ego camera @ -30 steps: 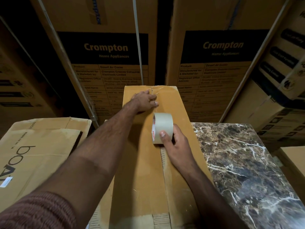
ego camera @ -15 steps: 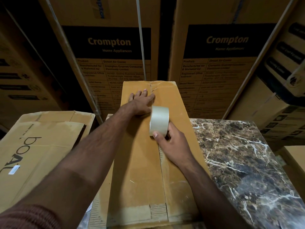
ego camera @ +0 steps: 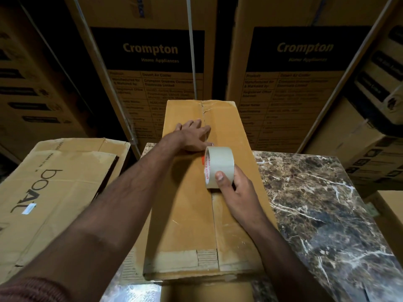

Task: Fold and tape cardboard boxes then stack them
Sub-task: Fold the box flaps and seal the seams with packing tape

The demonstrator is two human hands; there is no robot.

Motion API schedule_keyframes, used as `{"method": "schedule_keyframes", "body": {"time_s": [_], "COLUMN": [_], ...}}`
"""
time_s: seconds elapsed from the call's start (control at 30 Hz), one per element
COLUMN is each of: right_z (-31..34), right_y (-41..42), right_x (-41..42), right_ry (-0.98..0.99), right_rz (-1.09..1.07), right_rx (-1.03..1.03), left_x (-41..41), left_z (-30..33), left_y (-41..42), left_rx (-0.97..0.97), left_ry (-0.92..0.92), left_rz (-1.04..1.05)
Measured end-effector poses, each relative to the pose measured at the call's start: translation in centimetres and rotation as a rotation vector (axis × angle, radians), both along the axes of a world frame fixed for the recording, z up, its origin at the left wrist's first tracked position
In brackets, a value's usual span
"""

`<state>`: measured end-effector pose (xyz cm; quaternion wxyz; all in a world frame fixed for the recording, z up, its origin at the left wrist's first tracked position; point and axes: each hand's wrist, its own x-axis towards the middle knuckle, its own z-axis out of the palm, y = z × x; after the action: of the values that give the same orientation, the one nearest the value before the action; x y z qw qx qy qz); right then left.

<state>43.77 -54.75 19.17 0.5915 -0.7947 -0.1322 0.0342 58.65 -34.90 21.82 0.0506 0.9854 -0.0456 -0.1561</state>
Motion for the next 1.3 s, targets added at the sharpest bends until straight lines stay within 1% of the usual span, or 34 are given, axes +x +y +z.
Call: {"method": "schedule_keyframes", "body": {"time_s": [0.03, 0.1, 0.27, 0.43, 0.53, 0.63, 0.73, 0.8, 0.9, 1.0, 1.07, 1.17, 1.2, 1.23, 1.3], "right_z": [0.0, 0.1, 0.1, -0.3, 0.2, 0.5, 0.3, 0.1, 0.1, 0.2, 0.0, 0.0, 0.0, 0.1, 0.1], "right_y": [0.0, 0.0, 0.0, -0.4, -0.6, -0.7, -0.6, -0.7, -0.7, -0.7, -0.9, -1.1, -1.1, -1.1, -1.0], "right_x": [0.0, -0.2, -0.6, -1.0, -2.0, -3.7, -4.4, -4.4, -4.4, -4.6, -4.6, -4.5, -4.4, -4.4, -4.4], "right_ry": [0.002, -0.008, -0.031, -0.011, -0.001, 0.049, 0.076, 0.075, 0.071, 0.064, 0.053, 0.058, 0.065, 0.071, 0.068], "right_rz": [0.007, 0.03, 0.083, 0.065, 0.063, 0.084, 0.073, 0.062, 0.062, 0.068, 0.067, 0.07, 0.075, 0.079, 0.076], "right_rx": [-0.022, -0.078, -0.122, -0.044, 0.024, 0.154, 0.193, 0.189, 0.217, 0.221, 0.205, 0.204, 0.206, 0.204, 0.196], "left_x": [-0.2, -0.6, -1.7, -2.4, -2.7, -2.7, -2.8, -3.1, -3.4, -4.0, -4.8, -6.3, -6.6, -6.7, -6.6], "left_z": [0.1, -0.1, 0.0, 0.1, 0.1, 0.5, 0.4, -0.1, -0.6, -0.3, -0.3, -1.1, -1.3, -1.3, -0.7], "left_y": [0.1, 0.2, 0.6, 1.0, 0.6, 0.3, 0.0, -0.3, -0.5, -0.4, -0.8, -1.9, -2.2, -2.3, -2.2], "left_rx": [0.017, 0.022, -0.041, -0.147, -0.146, -0.14, -0.135, -0.096, 0.015, 0.03, 0.002, -0.004, 0.001, 0.008, 0.029], "left_ry": [0.058, 0.095, 0.008, -0.022, -0.032, -0.034, -0.048, -0.049, -0.058, -0.036, -0.094, -0.356, -0.403, -0.419, -0.37], "left_rz": [-0.007, -0.011, -0.019, -0.006, 0.016, 0.039, 0.056, 0.058, 0.057, 0.086, 0.099, 0.079, 0.069, 0.061, 0.029]}}
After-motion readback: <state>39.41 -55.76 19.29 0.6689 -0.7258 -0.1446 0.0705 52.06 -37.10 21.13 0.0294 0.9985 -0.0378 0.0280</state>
